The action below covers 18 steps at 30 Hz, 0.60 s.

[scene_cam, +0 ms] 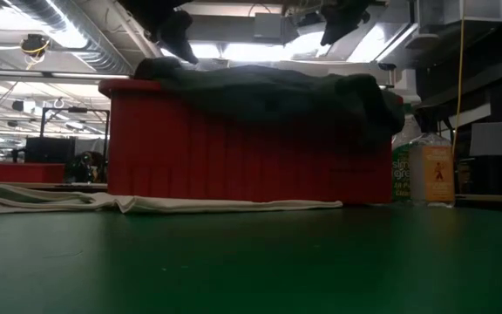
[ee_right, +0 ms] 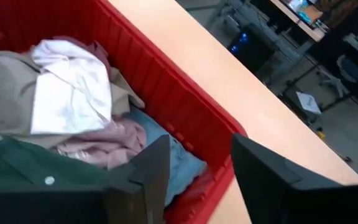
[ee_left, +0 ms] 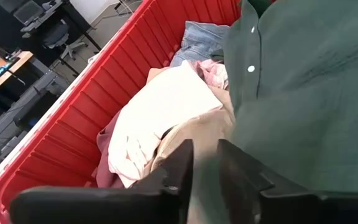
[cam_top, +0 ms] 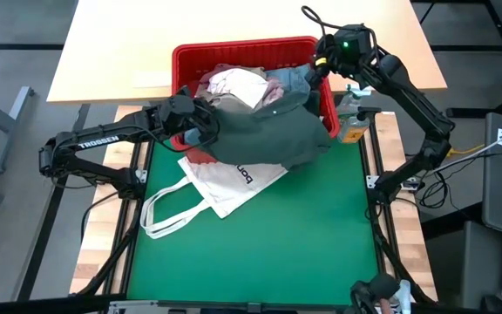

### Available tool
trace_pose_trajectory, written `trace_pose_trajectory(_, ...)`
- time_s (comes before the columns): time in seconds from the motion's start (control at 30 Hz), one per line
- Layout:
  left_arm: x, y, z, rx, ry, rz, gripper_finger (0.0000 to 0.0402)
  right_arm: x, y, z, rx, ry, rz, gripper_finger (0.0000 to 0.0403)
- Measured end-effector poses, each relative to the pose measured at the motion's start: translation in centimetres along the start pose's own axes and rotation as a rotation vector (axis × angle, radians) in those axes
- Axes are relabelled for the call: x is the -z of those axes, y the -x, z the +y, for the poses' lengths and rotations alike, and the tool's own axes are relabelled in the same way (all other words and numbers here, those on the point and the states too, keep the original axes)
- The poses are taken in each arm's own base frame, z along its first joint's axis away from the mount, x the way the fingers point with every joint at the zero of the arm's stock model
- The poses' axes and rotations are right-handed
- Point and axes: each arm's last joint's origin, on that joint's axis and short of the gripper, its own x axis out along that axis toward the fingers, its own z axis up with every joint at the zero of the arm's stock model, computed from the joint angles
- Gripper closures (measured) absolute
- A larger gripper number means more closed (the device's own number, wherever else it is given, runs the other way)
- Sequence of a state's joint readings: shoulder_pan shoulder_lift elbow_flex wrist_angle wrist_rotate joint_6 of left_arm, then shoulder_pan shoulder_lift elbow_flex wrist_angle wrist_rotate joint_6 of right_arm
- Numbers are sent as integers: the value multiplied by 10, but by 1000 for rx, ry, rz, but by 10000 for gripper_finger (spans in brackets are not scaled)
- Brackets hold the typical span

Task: Fold laundry
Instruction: Fold the green shirt

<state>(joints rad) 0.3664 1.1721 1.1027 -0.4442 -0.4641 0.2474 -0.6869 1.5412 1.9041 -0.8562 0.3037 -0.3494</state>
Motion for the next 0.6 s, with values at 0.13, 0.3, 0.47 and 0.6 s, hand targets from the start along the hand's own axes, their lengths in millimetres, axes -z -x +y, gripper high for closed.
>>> trace_pose_trajectory(0.13,0,0,0,0,0,0,295,7,13,2,-40,26,54,222)
trace_pose_trajectory(0.3,0,0,0,0,0,0,271,19,34,17,-165,102,166,221)
trace_pose_trajectory(0.47,0,0,0,1,1,0,265,33,53,42,-377,210,307,221)
trace_pose_trajectory(0.6,0,0,0,2,1,-1,264,42,64,62,-462,264,408,221)
